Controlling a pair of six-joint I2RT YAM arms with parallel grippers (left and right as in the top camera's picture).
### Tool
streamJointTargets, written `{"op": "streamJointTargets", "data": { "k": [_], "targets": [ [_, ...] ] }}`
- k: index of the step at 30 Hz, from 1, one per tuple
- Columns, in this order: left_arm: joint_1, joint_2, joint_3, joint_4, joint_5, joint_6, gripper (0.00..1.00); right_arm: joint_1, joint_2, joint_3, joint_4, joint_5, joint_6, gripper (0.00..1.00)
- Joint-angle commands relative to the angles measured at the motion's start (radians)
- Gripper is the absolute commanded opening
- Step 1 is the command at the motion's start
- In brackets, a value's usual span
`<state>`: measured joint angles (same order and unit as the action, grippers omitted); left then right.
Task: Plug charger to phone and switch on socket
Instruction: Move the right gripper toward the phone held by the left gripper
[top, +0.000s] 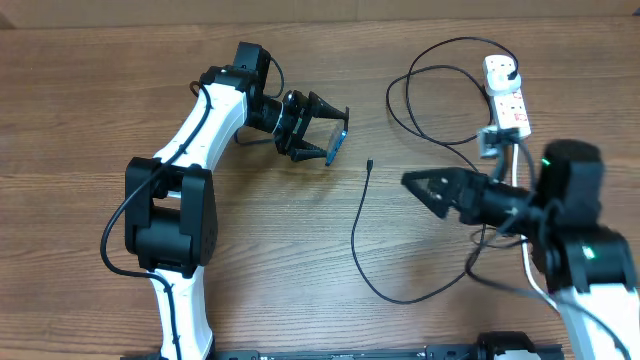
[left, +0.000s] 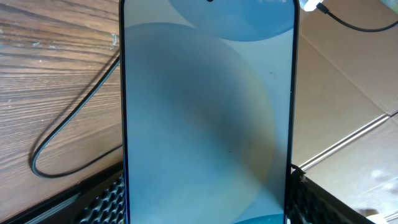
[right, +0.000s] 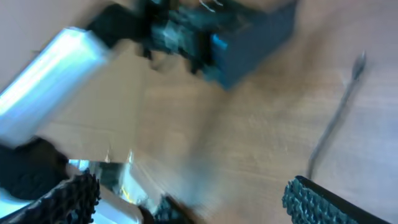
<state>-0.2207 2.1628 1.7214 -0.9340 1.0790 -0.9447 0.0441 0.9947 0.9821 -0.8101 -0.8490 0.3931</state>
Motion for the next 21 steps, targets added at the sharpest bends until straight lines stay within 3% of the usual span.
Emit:
{"op": "streamJointTargets", "data": {
  "k": [1, 5, 9, 14, 21],
  "targets": [
    [0.003, 0.008, 0.029, 0.003, 0.004, -0.013, 0.7, 0.129, 0.09, 0.064, -0.064, 0.248, 0.065, 1.0],
    [-0.002, 0.008, 0.029, 0.003, -0.064, -0.013, 0.7, 0.346, 0.222, 0.202, -0.133, 0.586, 0.194, 1.0],
    [-0.008, 0.008, 0.029, 0.003, -0.07, -0.013, 0.7, 0.448, 0.315, 0.27, -0.106, 0.733, 0.32, 0.97],
    [-0.023, 0.008, 0.029, 0.003, -0.074, -0.013, 0.7, 0.49, 0.415, 0.272, -0.013, 0.804, 0.413, 0.88],
    [-0.053, 0.008, 0.029, 0.0, -0.153, -0.013, 0.7, 0.509, 0.533, 0.272, 0.051, 0.814, 0.432, 0.85]
  ]
}}
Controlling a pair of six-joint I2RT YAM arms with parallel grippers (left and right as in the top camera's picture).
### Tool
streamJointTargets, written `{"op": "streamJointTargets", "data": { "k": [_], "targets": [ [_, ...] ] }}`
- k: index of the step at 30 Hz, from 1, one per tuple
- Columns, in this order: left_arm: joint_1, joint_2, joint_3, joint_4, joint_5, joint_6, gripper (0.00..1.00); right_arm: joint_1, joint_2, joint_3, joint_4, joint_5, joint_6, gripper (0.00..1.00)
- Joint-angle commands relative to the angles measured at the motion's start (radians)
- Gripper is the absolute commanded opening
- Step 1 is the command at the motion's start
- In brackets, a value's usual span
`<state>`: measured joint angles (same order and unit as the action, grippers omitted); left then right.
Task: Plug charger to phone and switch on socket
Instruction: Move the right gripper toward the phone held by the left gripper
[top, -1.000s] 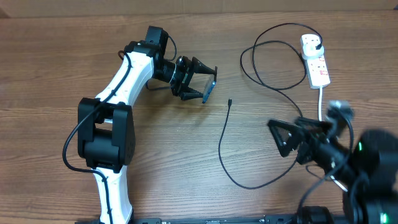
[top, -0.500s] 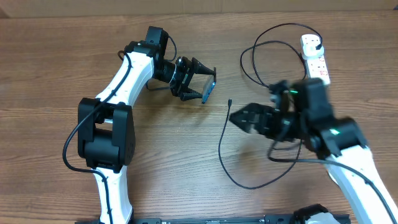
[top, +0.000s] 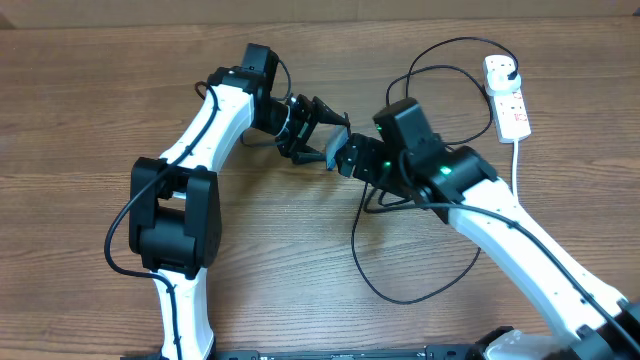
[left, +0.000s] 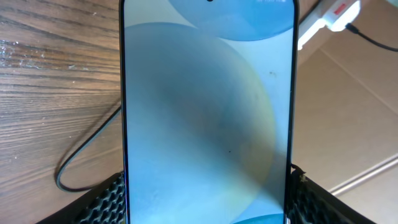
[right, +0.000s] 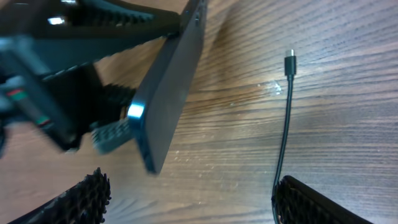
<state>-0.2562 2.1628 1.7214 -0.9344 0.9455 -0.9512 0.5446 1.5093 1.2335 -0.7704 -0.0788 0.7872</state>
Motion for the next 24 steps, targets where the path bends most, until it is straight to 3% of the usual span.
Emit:
{"op": "streamJointTargets", "data": {
  "k": [1, 24],
  "targets": [
    [-0.02, 0.008, 0.029, 0.001, -0.028, -0.007, 0.7, 0.009, 0.023, 0.021, 0.015, 0.045, 0.045, 0.85],
    [-0.074, 0.008, 0.029, 0.003, -0.149, -0.075, 0.68, 0.052, 0.121, 0.021, 0.063, 0.195, 0.13, 0.64]
  ]
}}
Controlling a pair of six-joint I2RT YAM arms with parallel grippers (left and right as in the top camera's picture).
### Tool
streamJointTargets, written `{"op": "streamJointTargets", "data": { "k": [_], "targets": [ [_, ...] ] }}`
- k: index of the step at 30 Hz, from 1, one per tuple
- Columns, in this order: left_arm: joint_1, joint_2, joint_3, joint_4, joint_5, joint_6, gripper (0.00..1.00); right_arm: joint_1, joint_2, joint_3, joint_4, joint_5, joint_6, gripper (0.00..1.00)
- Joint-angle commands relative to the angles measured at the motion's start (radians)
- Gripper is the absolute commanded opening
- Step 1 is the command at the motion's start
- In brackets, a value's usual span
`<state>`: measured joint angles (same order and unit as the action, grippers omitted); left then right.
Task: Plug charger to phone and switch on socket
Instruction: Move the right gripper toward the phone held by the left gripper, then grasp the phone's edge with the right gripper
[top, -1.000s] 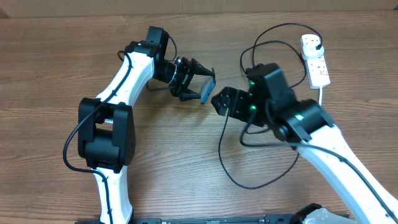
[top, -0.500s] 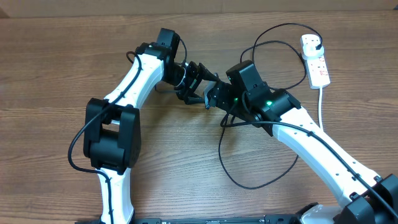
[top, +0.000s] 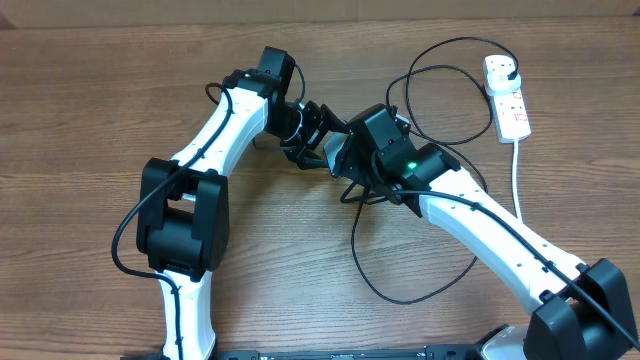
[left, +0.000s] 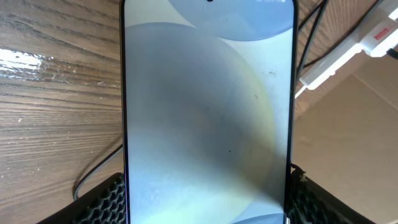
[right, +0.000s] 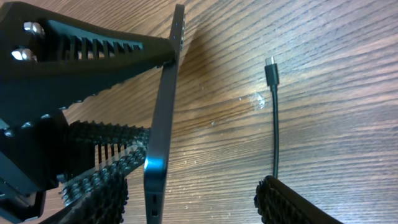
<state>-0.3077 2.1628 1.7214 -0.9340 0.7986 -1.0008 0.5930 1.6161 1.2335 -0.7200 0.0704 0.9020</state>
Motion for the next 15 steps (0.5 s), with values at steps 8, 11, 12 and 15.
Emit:
{"op": "streamJointTargets", "data": {
  "k": [8, 11, 12, 15],
  "targets": [
    [-0.052, 0.008, 0.029, 0.004, -0.025, -0.032, 0.69, 0.003, 0.035, 0.02, 0.013, 0.045, 0.015, 0.61],
    [-0.058, 0.008, 0.029, 0.004, -0.026, -0.032, 0.69, 0.003, 0.038, 0.02, 0.012, 0.062, 0.015, 0.58],
    [-0.058, 0.008, 0.029, 0.003, -0.028, -0.032, 0.69, 0.003, 0.038, 0.02, 0.011, 0.071, 0.015, 0.56],
    [-0.06, 0.008, 0.029, 0.003, -0.029, -0.032, 0.69, 0.003, 0.038, 0.02, 0.012, 0.079, 0.016, 0.53]
  ]
}}
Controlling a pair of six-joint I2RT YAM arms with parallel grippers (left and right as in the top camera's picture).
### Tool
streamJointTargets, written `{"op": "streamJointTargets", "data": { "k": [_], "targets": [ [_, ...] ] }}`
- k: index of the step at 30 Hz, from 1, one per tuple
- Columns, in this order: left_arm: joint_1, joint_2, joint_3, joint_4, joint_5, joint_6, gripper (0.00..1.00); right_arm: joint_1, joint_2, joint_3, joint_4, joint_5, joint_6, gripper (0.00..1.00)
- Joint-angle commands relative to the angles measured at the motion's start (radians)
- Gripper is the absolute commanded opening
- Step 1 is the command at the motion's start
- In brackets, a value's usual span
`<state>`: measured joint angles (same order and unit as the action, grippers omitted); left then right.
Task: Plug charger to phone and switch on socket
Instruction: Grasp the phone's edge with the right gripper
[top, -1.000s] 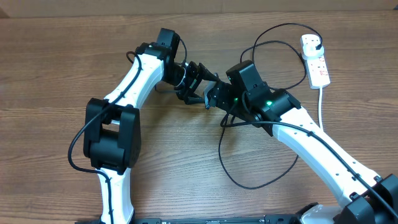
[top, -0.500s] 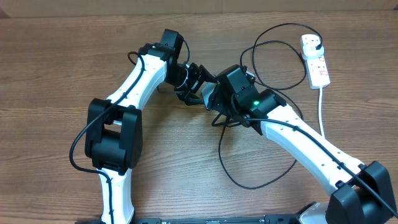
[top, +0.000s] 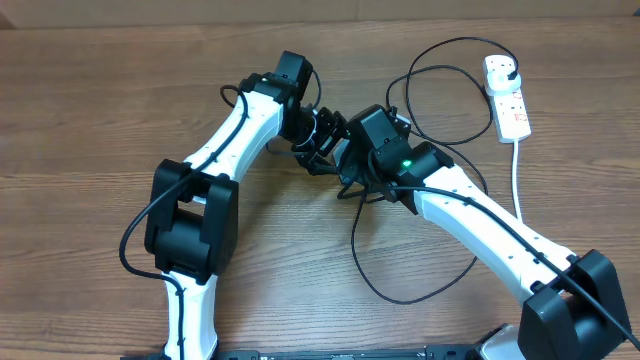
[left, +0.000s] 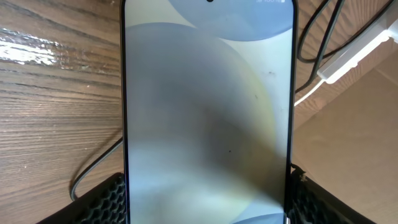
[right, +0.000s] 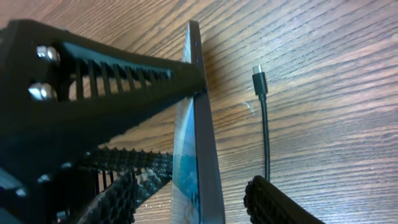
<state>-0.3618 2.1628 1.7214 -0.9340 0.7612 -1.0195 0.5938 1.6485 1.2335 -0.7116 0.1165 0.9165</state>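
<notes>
My left gripper (left: 205, 179) is shut on the phone (left: 205, 106), gripping its two long edges, and the lit blue-grey screen fills the left wrist view. In the right wrist view the phone (right: 200, 130) stands edge-on between the fingers of my open right gripper (right: 199, 190), with a gap on each side. The black charger plug (right: 259, 81) lies on the wood just right of the phone, and its cable (top: 355, 240) loops toward the front. Overhead, the left gripper (top: 322, 143) and right gripper (top: 347, 170) meet at mid-table. The white socket strip (top: 505, 95) lies far right.
More black cable (top: 430, 75) coils between the grippers and the socket strip, with a white lead (top: 515, 170) running from the strip toward the front. The wooden table (top: 100, 120) has a cardboard wall along its back edge.
The phone sat by my right gripper's left finger; now it stands midway between both fingers. The left arm has shifted slightly right with the phone. The plug lies where it was.
At first my left gripper held the phone at mid-table while the open right gripper was far to the right. Then the right gripper was beside the phone's end, then closer still, and now its fingers flank the phone, which the left gripper has held throughout.
</notes>
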Motion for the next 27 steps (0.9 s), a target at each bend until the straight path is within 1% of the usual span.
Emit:
{"op": "streamJointTargets", "data": {
  "k": [1, 8, 14, 21, 27],
  "targets": [
    [-0.005, 0.008, 0.029, 0.003, 0.008, -0.013, 0.69, 0.003, 0.006, 0.02, 0.004, 0.034, 0.001, 0.52],
    [-0.005, 0.008, 0.029, 0.003, 0.008, -0.014, 0.7, 0.005, 0.038, 0.02, 0.0, 0.032, 0.031, 0.52],
    [-0.005, 0.008, 0.029, 0.003, 0.008, -0.014, 0.69, 0.005, 0.069, 0.019, 0.002, 0.031, 0.035, 0.47],
    [-0.005, 0.008, 0.029, 0.003, -0.004, -0.014, 0.7, 0.005, 0.069, 0.022, 0.008, 0.039, 0.034, 0.46],
    [-0.005, 0.008, 0.029, 0.004, -0.014, -0.018, 0.7, 0.005, 0.069, 0.032, 0.013, 0.005, 0.034, 0.46]
  ]
}}
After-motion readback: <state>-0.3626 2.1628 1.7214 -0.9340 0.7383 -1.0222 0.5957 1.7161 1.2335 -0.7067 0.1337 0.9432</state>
